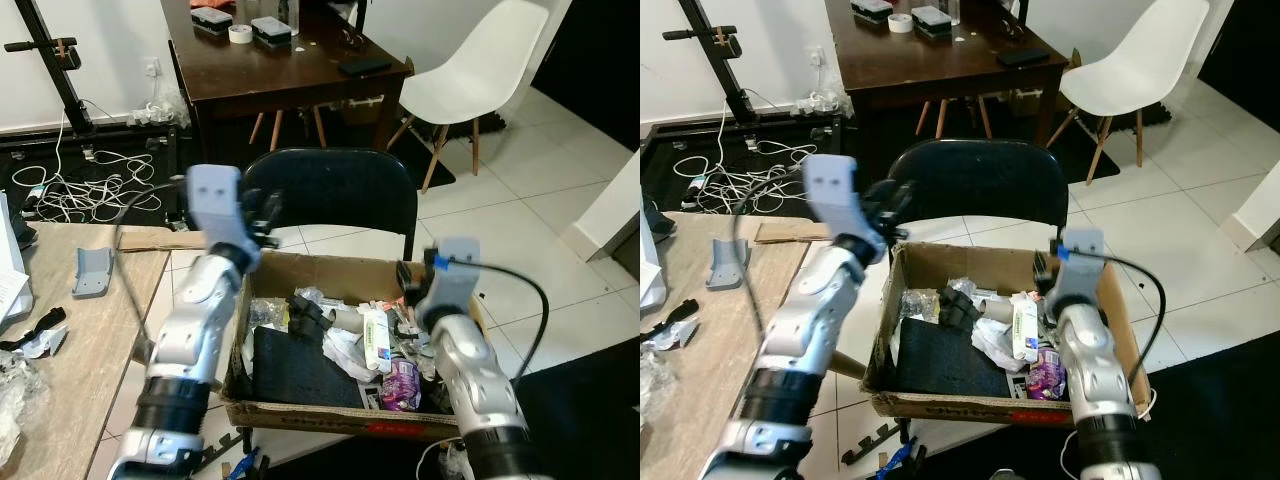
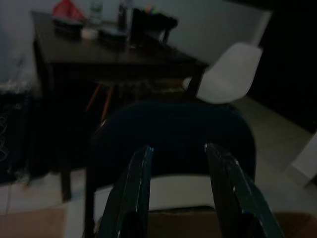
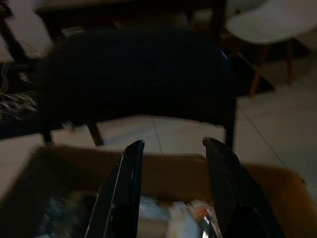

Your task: Picking trash to rubbish bin

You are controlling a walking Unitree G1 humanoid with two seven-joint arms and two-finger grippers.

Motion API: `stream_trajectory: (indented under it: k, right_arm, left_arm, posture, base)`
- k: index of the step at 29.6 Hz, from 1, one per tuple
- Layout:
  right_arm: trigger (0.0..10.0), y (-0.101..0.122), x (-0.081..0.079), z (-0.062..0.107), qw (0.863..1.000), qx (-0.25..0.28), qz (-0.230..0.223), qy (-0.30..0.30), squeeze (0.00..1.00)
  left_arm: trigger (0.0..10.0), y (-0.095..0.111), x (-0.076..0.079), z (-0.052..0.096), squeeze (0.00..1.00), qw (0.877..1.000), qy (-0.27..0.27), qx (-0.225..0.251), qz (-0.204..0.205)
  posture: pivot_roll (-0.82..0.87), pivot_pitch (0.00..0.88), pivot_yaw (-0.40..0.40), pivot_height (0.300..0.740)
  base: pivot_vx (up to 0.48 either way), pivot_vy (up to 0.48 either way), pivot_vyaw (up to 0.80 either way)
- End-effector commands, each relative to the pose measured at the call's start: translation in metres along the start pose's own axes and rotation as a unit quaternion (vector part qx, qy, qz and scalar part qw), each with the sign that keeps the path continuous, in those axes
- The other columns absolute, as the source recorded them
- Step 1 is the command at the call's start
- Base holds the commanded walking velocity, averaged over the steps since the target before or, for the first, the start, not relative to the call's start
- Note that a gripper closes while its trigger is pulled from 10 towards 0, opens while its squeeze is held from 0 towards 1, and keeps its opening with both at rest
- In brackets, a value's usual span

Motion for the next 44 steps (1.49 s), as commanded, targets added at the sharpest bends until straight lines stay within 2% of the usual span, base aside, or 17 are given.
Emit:
stream_trajectory:
  k: [1,2,6,10,18,41,44]
  right_arm:
    - [10.0,0.008,-0.011,-0.004,1.0,0.009,-0.009,0.022,0.0]
    - [10.0,0.008,-0.011,-0.004,1.0,0.009,-0.009,0.022,0.0]
    - [10.0,0.023,-0.03,-0.009,0.998,0.029,-0.012,0.058,0.0]
    - [10.0,0.025,-0.037,-0.01,0.997,0.032,-0.014,0.068,0.0]
    - [10.0,0.023,-0.041,-0.009,0.997,0.03,-0.017,0.075,0.0]
    - [10.0,0.017,-0.044,-0.005,0.996,0.024,-0.019,0.078,0.0]
    - [10.0,0.015,-0.043,-0.004,0.997,0.021,-0.02,0.077,0.0]
  left_arm:
    - [10.0,-0.007,-0.003,0.007,0.0,1.0,0.013,-0.013,0.001]
    - [10.0,-0.007,-0.003,0.007,0.0,1.0,0.013,-0.013,0.001]
    - [10.0,-0.006,-0.001,0.014,0.0,1.0,0.023,-0.013,0.0]
    - [10.0,-0.007,0.004,0.018,0.0,1.0,0.02,-0.017,0.0]
    - [10.0,-0.007,0.013,0.023,0.0,1.0,0.011,-0.019,0.003]
    - [10.0,-0.008,0.018,0.027,0.0,0.999,0.001,-0.034,-0.012]
    - [10.0,-0.009,0.022,0.026,0.0,0.999,-0.01,-0.037,-0.023]
  posture:
    - [0.02,0.074,-0.045,0.74]
    - [0.02,0.074,-0.045,0.74]
    - [0.03,0.068,-0.055,0.74]
    - [0.04,0.059,-0.056,0.74]
    - [0.04,0.056,-0.057,0.74]
    - [0.04,0.055,-0.047,0.74]
    - [0.04,0.058,-0.044,0.74]
  base:
    - [0.0,0.0,0.0]
    - [0.0,0.0,0.0]
    - [0.0,0.0,0.0]
    - [-0.134,0.0,0.0]
    - [-0.322,0.0,0.0]
    - [-0.329,0.0,0.0]
    - [-0.2,0.0,0.0]
Point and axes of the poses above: a point about 5 cm out from each wrist's last joint towards the gripper, its own z axis pointing back from the gripper into the wrist, its own y axis along the axis of the wrist's last joint, x = y × z, the point moved 6 cm from there along -z, pointing out of the wrist towards the gripper, and after that the axes turned 9 degrees about z, right-handed, at the moved point
